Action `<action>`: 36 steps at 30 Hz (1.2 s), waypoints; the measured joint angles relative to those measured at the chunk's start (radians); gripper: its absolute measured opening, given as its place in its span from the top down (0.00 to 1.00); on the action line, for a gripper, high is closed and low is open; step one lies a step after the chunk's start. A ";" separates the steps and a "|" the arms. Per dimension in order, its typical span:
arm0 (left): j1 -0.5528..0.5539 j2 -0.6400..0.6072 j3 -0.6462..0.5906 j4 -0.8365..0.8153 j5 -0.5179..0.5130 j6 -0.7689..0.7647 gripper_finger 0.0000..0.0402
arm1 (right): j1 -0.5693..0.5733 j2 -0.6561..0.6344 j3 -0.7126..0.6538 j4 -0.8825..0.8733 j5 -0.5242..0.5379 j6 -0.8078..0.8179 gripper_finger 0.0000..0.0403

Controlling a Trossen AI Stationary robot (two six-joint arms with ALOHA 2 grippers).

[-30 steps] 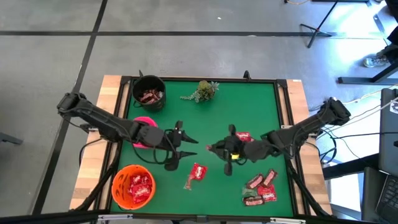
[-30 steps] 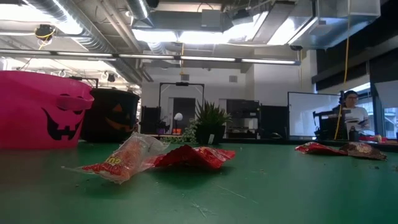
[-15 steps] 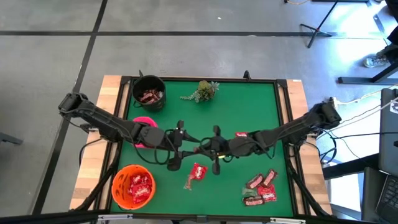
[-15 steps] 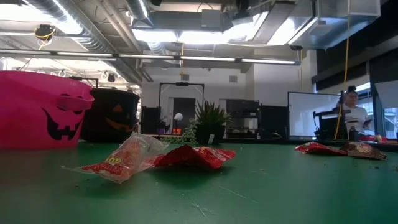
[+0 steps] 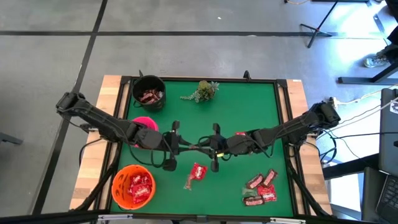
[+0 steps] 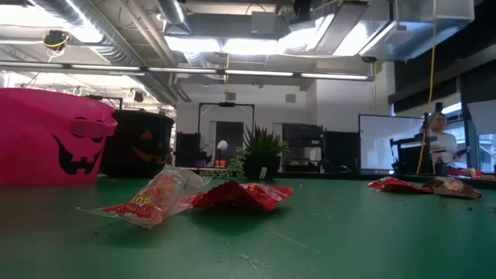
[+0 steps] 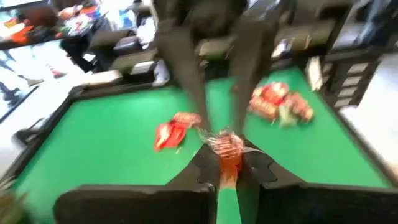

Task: Sort candy
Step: Put the orange gummy into the pink bucket, then put the red candy into the orange bucket

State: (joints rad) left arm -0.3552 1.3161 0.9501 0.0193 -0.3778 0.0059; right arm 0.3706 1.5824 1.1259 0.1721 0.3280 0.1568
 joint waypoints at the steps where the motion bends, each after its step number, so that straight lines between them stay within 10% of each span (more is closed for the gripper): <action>1: 0.000 -0.022 -0.002 -0.038 -0.010 -0.001 0.97 | 0.001 -0.003 0.000 0.005 -0.008 0.000 0.79; 10: -0.016 -0.309 -0.003 -0.757 -0.347 -0.267 0.96 | 0.028 -0.063 0.102 -0.232 -0.010 0.060 0.41; 17: 0.011 -0.450 -0.003 -1.297 -0.263 -0.749 0.94 | 0.097 -0.061 0.205 -0.413 0.116 0.070 0.36; 23: 0.009 -0.461 -0.033 -1.308 -0.091 -0.774 0.81 | 0.100 -0.061 0.204 -0.497 0.160 0.082 0.40; 36: 0.009 -0.446 -0.074 -1.206 -0.104 -0.755 0.41 | 0.101 -0.061 0.204 -1.136 0.218 0.498 0.41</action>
State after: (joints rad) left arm -0.3462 0.8705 0.8757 -1.1867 -0.4814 -0.7493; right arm 0.4713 1.5213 1.3299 -0.9638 0.5463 0.6552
